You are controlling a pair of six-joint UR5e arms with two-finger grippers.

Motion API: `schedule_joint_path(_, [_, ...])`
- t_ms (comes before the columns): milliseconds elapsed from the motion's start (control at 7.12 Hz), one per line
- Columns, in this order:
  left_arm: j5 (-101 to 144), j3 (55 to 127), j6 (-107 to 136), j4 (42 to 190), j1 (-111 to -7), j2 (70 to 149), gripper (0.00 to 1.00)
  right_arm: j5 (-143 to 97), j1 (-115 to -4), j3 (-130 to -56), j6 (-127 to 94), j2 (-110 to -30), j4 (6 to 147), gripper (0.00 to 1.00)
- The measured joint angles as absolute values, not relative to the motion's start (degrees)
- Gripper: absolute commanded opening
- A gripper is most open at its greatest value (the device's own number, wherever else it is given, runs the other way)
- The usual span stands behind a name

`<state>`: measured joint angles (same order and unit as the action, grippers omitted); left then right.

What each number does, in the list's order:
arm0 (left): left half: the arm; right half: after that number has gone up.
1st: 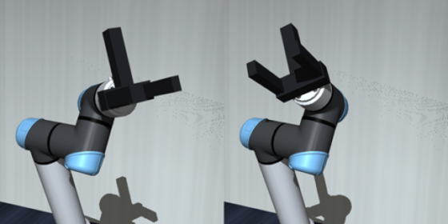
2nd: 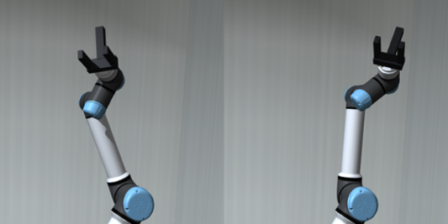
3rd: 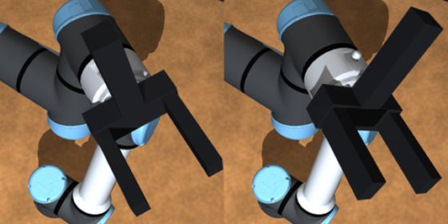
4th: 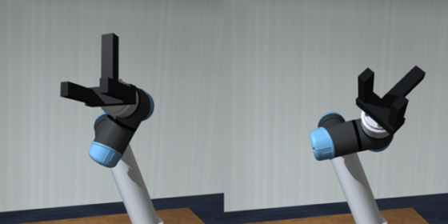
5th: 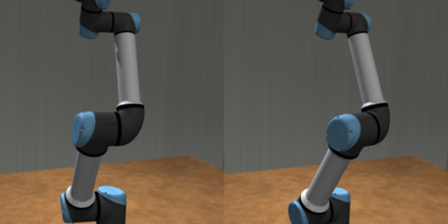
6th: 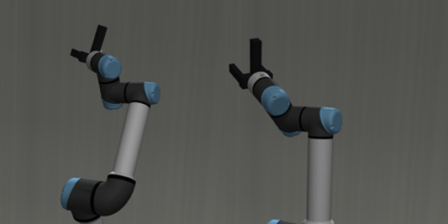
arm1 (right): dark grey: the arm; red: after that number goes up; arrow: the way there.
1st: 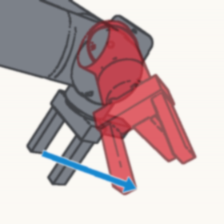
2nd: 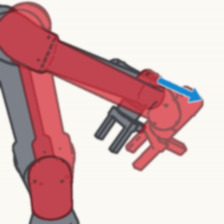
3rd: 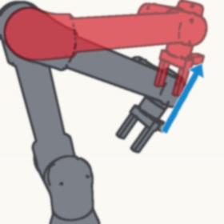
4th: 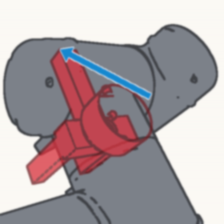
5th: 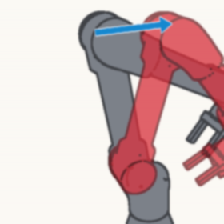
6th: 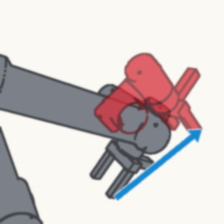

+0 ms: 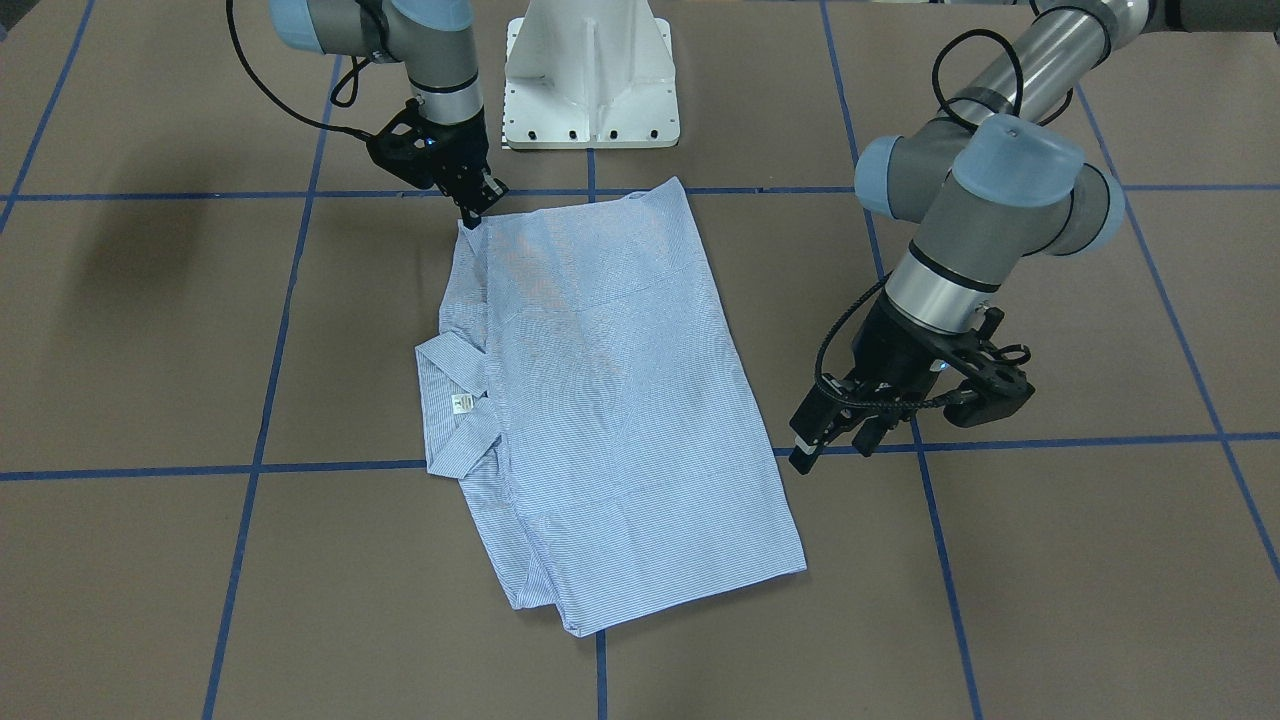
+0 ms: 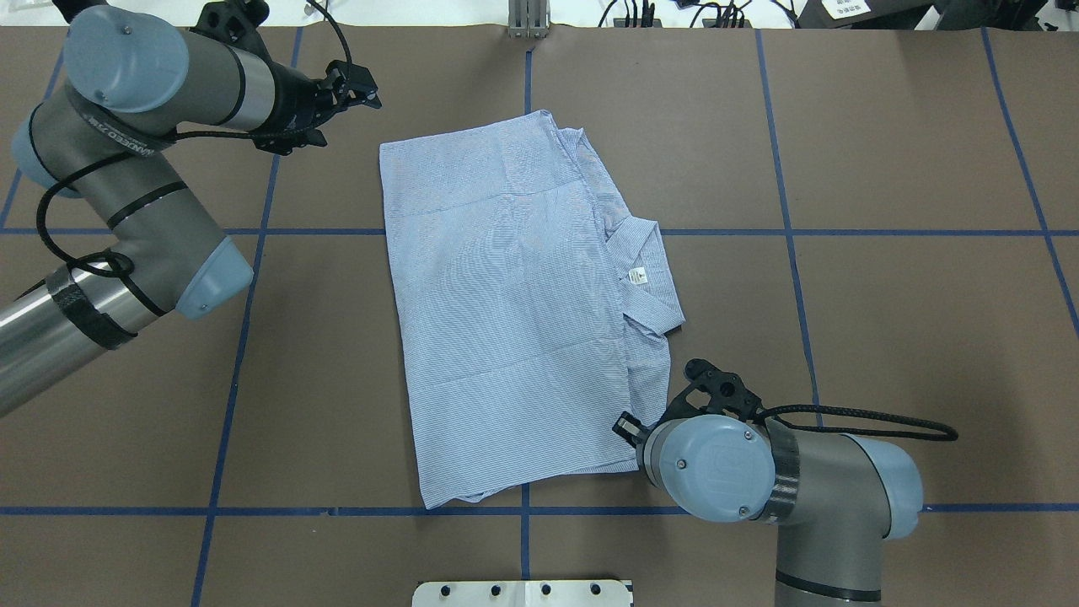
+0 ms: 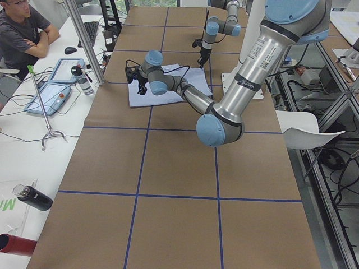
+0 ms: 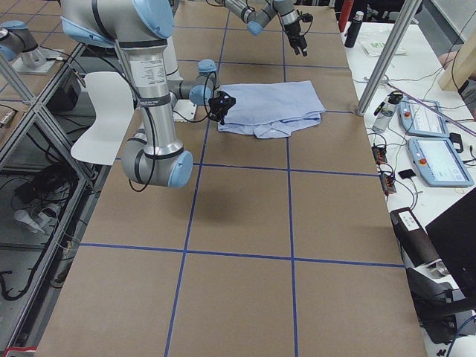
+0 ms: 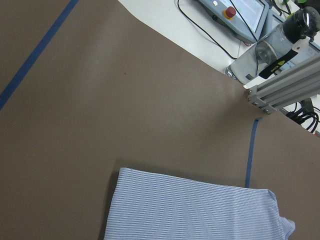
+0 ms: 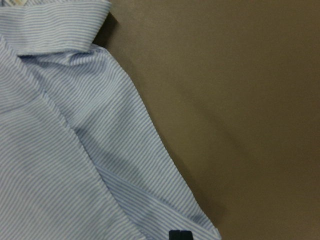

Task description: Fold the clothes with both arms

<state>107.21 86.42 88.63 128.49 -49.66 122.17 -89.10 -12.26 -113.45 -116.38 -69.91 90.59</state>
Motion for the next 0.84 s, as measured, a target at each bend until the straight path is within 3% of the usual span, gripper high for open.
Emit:
schedule_joint_path(421, [107.18,86.58,88.14,128.75,-49.70,120.40,1.00,-88.88,-11.91,-113.15,-106.87,-68.63,91.00,0.99])
schedule_joint_path(843, [107.10,88.92,87.90,128.69,-49.97,117.89,1.00,-88.48,-11.50,-112.16,-101.94,-67.55,90.73,0.77])
